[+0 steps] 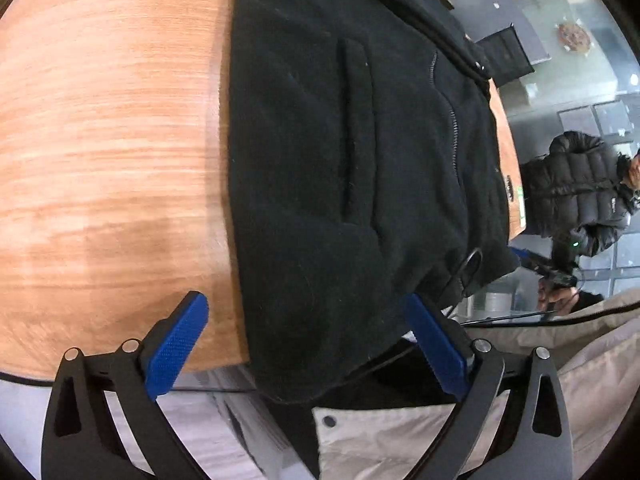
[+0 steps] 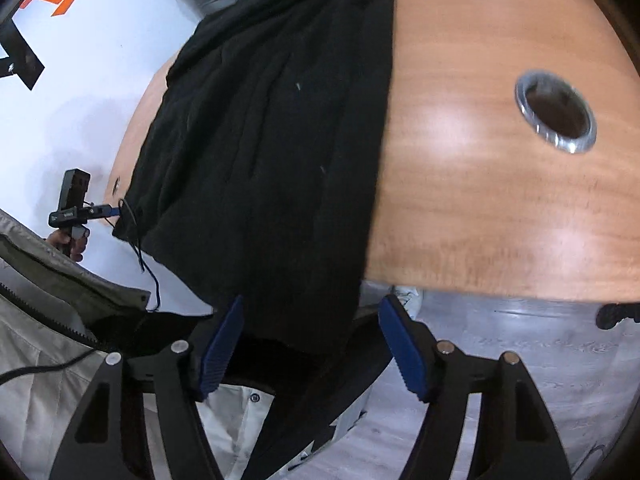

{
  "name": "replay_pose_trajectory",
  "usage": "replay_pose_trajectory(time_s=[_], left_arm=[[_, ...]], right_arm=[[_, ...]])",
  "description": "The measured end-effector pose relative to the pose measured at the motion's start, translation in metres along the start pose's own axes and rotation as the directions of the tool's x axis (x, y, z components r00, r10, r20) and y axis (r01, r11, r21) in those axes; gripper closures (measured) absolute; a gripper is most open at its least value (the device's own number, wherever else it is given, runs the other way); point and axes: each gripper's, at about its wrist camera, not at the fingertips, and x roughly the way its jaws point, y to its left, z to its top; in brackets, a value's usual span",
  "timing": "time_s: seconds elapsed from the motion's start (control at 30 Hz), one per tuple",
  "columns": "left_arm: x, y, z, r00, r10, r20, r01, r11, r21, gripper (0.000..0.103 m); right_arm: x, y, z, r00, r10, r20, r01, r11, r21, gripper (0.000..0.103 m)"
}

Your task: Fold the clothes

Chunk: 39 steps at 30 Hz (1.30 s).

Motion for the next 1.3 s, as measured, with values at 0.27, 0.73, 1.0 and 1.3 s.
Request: replay_pose_trajectory(time_s=[0.27,0.73,1.0,1.3], left_arm=[[0.011,-0.01,-0.001,0.999,-0.037,0.014,0.037,0.999,0.004,0.007],[0.018,-0.01,0.008,0.999,0.01,-0.043,-0.012,0.999,-0.043,0.086],[-0.002,-0.017,0.008,0.987,-0.154,-0.038,0.15,0.985,-0.087,0.092],[-0.057,-0.062,0.028,0.907,-0.383,0.174,0.411,0.895,-0.174,0.092]], right_arm=[[0.004,-0.001,0.026,0.997,0.071,0.004,-0.07,0.996,-0.063,0.029],[0.04,0.012,0.064,0.98,0.196,-0.02,-0.197,0.979,-0.06,0.085],[0.012,0.033,0.074,0.975,0.222,0.033,-0.22,0.974,-0.05,0.094],[-0.083,0.095,0.134,0.943,0.262,0.207,-0.202,0.941,-0.271,0.095]])
